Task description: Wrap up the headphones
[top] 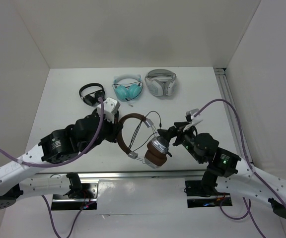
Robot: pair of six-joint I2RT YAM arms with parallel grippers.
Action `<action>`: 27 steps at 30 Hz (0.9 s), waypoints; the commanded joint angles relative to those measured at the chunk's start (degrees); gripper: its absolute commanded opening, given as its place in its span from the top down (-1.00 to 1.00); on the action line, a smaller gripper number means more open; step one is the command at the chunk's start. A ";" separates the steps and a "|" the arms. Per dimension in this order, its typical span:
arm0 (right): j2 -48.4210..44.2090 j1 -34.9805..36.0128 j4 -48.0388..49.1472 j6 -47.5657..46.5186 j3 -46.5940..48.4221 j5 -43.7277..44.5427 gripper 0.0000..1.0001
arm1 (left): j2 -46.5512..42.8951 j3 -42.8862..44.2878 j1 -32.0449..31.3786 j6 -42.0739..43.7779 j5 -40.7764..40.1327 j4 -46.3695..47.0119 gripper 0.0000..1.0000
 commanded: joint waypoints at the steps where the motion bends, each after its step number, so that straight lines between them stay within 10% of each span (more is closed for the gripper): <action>1: -0.03 0.09 -7.79 6.06 3.68 8.32 -0.88 | -1.59 -0.32 -0.01 -4.29 -2.63 8.64 1.00; 10: 0.59 0.09 -29.14 26.28 8.95 25.13 -0.96 | -1.59 -2.60 -0.01 -6.32 -5.63 11.80 1.00; 27: -11.11 0.09 -32.76 25.49 11.69 23.12 -0.89 | 0.51 -18.42 -0.01 -14.13 -8.79 20.25 1.00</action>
